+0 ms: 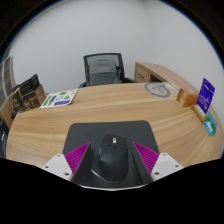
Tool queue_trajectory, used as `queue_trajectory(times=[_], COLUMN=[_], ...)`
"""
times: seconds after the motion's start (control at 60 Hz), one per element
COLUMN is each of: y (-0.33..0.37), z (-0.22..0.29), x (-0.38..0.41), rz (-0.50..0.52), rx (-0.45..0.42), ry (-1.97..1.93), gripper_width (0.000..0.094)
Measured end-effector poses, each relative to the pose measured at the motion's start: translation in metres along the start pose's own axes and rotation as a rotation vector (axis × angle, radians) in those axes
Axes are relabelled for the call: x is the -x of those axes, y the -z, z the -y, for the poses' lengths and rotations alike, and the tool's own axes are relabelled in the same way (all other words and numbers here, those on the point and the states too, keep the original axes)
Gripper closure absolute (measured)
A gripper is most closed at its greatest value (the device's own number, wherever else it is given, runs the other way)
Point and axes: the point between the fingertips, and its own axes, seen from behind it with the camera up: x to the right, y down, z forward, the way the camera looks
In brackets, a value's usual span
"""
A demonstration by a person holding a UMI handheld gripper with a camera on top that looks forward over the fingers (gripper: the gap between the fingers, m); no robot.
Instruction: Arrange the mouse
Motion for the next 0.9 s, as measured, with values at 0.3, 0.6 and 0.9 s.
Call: queue_trajectory(times=[0.3, 0.6, 0.9], y=[0.136, 0.353, 0.455], z=[0.030, -0.004, -0.055], x=[0.010, 0.032, 0.028], rz=[-0.018, 0.021, 0.033], rx=[-0.021, -0.012, 0.012], ry=[0.052, 0.122, 0.092], gripper_width=[0.0074, 0.0073, 0.0076])
